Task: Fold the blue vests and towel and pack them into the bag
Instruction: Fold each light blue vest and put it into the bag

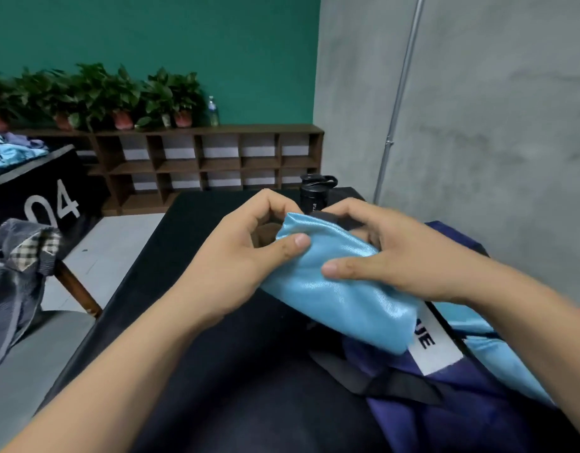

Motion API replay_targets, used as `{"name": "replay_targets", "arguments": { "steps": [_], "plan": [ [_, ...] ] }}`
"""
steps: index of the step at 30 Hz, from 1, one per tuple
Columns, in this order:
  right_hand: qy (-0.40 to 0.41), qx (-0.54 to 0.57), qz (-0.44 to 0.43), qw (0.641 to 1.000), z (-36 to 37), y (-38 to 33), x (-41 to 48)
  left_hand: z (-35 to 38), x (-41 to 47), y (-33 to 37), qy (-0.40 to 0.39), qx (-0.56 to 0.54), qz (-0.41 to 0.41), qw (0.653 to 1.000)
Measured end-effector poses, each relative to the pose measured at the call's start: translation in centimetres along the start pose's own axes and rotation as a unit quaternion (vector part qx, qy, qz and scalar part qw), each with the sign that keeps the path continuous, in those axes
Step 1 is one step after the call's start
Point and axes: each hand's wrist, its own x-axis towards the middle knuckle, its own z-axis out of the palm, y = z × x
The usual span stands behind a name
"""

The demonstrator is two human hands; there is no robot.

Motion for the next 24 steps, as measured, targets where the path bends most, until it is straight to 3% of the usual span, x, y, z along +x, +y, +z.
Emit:
{"name": "replay_targets", "arguments": {
  "steps": [3, 7, 12, 18, 21, 24],
  "plan": [
    [0.037, -0.016, 0.011, 0.999, -4.0, 1.1, -2.3, 2.8, 2.3, 0.0, 0.009, -0.015, 0.008, 1.0],
    [0.088, -0.125, 0.043, 0.987, -9.3, 2.6, -4.6, 6.1, 4.8, -1.0, -0.009, 0.003, -0.007, 1.0],
    [0.065, -0.204, 0.112, 0.97, -14.1, 5.3, -5.9, 10.5, 5.8, -2.3, -0.09, 0.118, 0.017, 0.989],
    [0.014, -0.238, 0.145, 0.96, -15.7, 7.8, -6.2, 15.1, 4.9, -2.9, -0.251, 0.296, 0.163, 0.907],
    [-0.042, -0.223, 0.165, 0.96, -15.4, 8.5, -6.2, 15.8, 4.2, -3.3, -0.25, 0.381, 0.218, 0.863],
    [-0.086, -0.205, 0.167, 0.961, -14.8, 9.4, -5.8, 15.1, 3.7, -3.3, -0.235, 0.419, 0.224, 0.848]
  ]
}}
